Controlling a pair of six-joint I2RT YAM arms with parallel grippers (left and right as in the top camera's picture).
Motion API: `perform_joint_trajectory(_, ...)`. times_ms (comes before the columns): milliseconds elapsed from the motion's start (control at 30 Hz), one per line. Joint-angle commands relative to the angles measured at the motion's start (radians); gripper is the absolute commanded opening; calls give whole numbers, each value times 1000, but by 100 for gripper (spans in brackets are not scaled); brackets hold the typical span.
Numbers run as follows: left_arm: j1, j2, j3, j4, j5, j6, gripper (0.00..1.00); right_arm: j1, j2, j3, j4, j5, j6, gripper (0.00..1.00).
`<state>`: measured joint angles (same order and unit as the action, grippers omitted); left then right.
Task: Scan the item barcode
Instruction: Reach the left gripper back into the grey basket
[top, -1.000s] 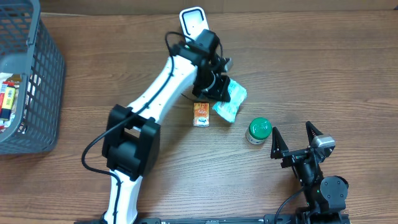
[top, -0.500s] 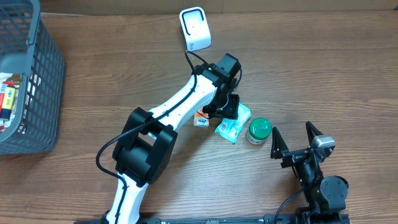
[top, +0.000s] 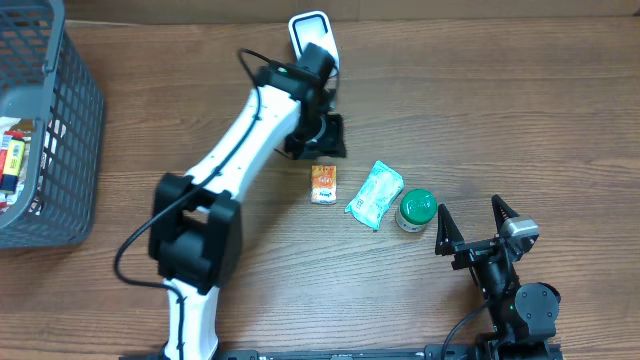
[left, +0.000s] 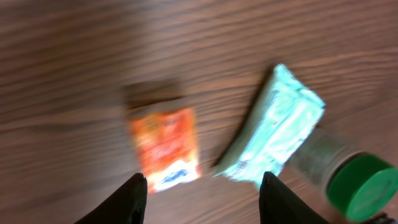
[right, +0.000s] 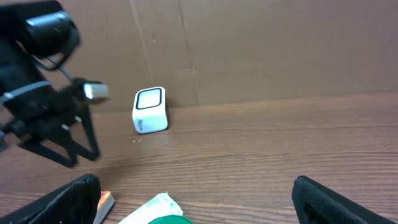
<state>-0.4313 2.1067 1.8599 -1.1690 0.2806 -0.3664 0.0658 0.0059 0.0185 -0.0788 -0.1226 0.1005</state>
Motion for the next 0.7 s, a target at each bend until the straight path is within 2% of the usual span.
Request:
perform_joint_trajectory(0, 46, -106, 30, -29, -122, 70, 45, -3, -2, -11, 5, 13, -7, 100)
perform_joint_trajectory(167, 195, -257, 61, -47, -287, 84, 46, -3, -2, -11, 5, 13, -7, 100)
perform_joint_trajectory(333, 418, -405, 162, -36, -429, 93, 46, -3, -2, -11, 5, 13, -7, 100)
perform_joint_trajectory(367, 468, -429, 185, -27, -439, 109, 50, -3, -2, -11, 5, 13, -7, 100)
perform_joint_trajectory(433, 570, -471, 218, 15, -441, 169, 68, -3, -2, -11, 5, 13, -7, 100)
perform_joint_trajectory(500, 683, -509, 231, 82, -440, 225, 80, -3, -2, -11, 5, 13, -7, 100)
perform_joint_trajectory(667, 878, -523, 230, 150, -440, 356, 97, -2, -2, -11, 5, 13, -7, 100)
